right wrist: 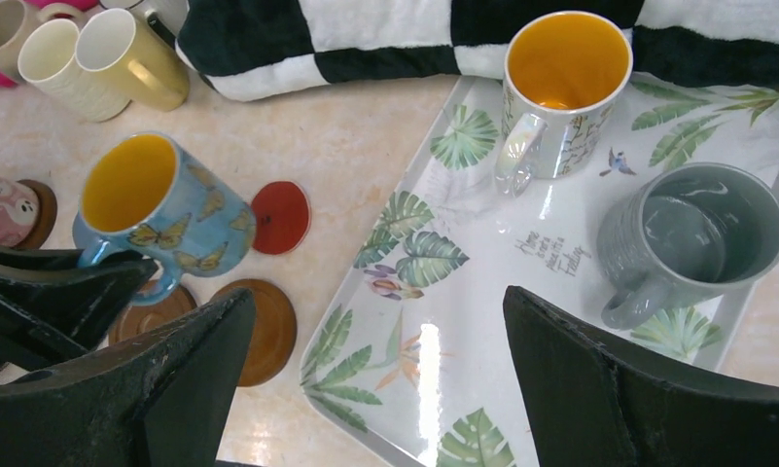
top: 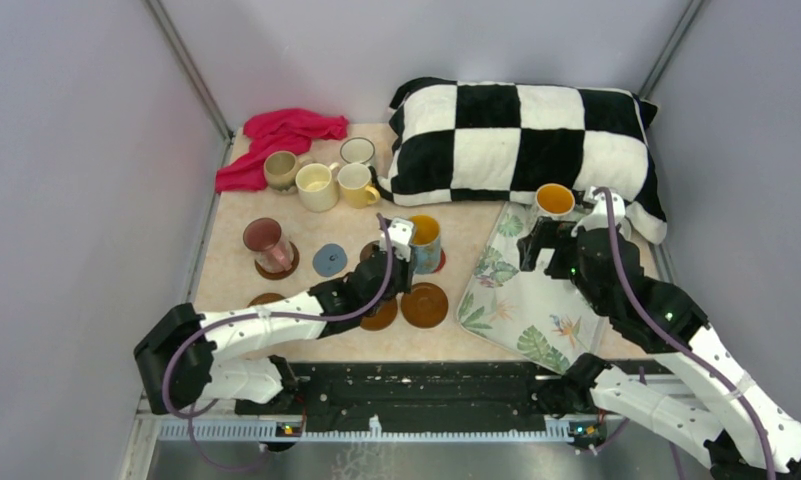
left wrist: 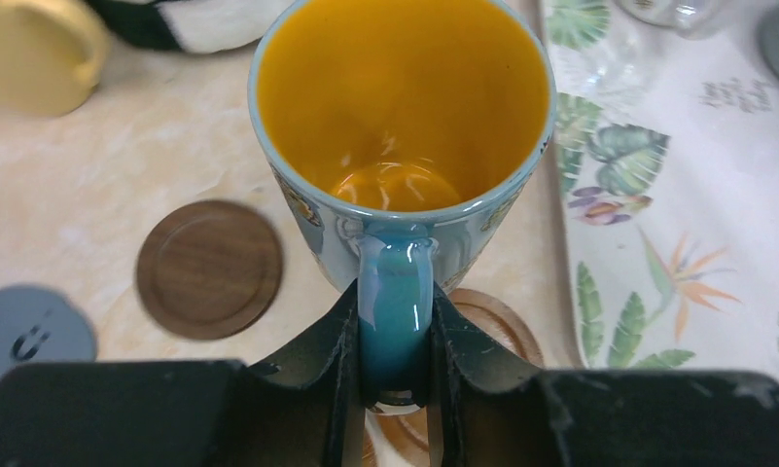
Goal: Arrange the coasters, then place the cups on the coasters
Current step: Place the cup on the coaster.
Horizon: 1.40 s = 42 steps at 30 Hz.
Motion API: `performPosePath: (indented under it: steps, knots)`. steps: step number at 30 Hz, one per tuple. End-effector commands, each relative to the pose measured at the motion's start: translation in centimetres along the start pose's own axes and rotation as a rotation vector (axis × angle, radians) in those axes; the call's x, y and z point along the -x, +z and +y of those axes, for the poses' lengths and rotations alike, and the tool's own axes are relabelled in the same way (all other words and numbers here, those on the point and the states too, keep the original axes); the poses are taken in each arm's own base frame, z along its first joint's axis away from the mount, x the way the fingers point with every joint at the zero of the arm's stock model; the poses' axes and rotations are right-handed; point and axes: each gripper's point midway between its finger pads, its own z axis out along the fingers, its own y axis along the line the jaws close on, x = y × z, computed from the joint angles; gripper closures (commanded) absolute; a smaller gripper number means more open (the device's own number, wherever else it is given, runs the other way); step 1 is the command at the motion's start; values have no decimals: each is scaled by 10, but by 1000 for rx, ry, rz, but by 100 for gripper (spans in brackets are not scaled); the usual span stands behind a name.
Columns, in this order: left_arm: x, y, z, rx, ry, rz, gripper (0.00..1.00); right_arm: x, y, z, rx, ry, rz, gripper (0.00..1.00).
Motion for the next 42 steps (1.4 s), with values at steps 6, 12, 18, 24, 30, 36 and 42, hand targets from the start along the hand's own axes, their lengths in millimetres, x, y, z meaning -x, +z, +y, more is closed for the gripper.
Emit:
performPosePath:
  steps: [6,12,18,24,30,36,42]
  knots:
    - [21,-54,74,344,-260,-122,100,10,9,18,68,-26,-42,1]
    - [4,-86,109,509,-356,-104,100,9,14,24,90,-40,-41,1]
    - [-10,-110,127,596,-428,-79,100,5,18,28,104,-42,-38,1]
    - [-23,-135,145,697,-466,-42,100,1,23,30,107,-43,-29,1]
    - [-33,-160,163,812,-532,-36,100,0,25,32,109,-42,-29,1]
    - [-28,-178,176,881,-540,-65,100,1,26,31,106,-44,-30,1]
    - [-36,-195,191,974,-561,-85,100,0,24,29,102,-43,-32,1]
